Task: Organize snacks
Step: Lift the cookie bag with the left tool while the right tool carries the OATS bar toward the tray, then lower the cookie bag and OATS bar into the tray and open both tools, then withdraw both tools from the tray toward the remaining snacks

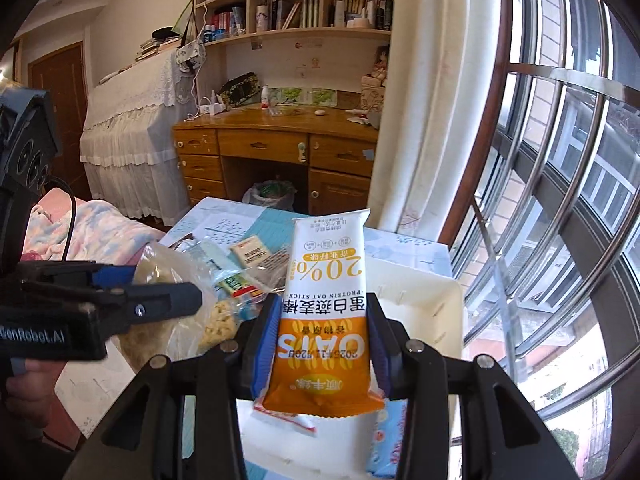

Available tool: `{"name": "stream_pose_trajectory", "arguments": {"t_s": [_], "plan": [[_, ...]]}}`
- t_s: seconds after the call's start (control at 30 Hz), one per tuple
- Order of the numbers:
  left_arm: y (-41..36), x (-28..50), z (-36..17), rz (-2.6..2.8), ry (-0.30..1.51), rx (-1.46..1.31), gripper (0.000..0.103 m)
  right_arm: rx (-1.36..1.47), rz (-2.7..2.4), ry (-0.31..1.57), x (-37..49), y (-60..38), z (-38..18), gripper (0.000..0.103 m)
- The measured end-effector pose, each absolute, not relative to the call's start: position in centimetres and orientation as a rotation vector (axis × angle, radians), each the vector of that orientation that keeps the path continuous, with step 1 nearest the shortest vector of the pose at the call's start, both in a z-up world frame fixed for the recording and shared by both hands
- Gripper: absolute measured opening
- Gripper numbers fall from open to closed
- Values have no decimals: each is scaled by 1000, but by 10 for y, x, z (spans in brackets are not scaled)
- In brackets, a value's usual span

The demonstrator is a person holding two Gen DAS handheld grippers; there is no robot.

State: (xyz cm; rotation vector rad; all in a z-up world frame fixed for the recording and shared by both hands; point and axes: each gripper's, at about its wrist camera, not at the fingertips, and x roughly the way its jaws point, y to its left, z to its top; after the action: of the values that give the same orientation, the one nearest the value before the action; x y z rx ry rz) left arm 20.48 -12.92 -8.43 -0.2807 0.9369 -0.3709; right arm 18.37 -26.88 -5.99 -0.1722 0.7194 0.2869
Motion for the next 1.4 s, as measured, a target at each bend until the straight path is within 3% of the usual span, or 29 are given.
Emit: {"name": "stream_pose_trajectory", "arguments": {"t_s": [0.3,0.37,0.4,0.53,1.4], "plan": [[-164,224,-104,-385,1007,-253,61,-126,271,728,213,-298,-69,42],[-167,228,-108,-391,1031,-254,75,-131,261,756,218,-298,-75,45],[-168,229,-109,-389,1036,-258,82,-133,246,774,220,-299,-79,53],[-161,229,-109,-361,1037,-275,88,-47,237,778,220,-311,-81,64],[-54,181,-113,-183,1072,-354,88,262,192,927,190,-285,-107,67]]}}
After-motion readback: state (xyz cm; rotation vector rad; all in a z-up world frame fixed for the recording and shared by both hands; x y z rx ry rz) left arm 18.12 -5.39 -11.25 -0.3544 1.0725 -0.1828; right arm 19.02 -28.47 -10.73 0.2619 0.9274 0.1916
